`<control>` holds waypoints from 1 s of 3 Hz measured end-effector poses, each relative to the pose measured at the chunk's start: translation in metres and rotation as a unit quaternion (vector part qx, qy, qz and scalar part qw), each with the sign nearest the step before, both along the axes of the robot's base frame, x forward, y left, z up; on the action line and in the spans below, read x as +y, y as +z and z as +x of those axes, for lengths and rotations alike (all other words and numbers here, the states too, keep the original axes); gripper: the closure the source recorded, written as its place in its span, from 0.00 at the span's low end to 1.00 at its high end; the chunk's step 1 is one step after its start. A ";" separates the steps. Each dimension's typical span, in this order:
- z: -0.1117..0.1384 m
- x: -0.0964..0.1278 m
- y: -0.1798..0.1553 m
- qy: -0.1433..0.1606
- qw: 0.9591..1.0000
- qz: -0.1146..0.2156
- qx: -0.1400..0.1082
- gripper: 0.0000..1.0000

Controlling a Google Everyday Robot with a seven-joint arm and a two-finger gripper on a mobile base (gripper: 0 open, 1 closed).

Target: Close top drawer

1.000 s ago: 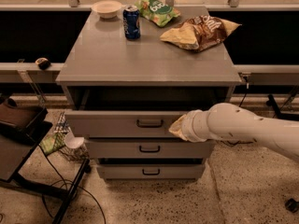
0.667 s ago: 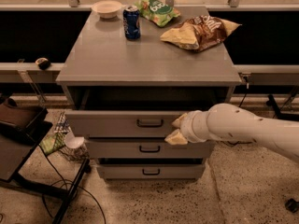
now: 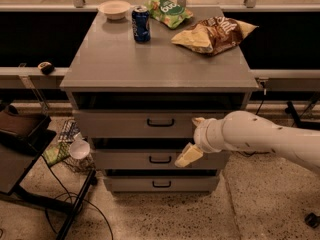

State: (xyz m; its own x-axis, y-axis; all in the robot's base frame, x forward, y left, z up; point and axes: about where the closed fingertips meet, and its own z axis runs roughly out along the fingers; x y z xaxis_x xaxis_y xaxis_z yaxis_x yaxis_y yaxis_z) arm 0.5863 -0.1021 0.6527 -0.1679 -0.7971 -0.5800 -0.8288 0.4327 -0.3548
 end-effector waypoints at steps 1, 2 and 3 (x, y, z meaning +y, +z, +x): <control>0.000 0.000 0.000 0.000 1.000 0.000 0.000 0.19; 0.000 0.000 0.000 0.000 1.000 0.000 0.000 0.42; -0.015 0.000 0.015 0.013 1.000 -0.027 0.001 0.66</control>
Offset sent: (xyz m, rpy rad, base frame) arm -0.0360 0.0107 0.0368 -0.1554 -0.0186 0.0686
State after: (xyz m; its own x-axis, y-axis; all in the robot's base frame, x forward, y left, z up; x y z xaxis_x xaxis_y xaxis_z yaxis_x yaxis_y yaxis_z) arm 0.5714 -0.1017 0.6682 -0.1478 -0.8310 -0.5363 -0.8406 0.3912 -0.3746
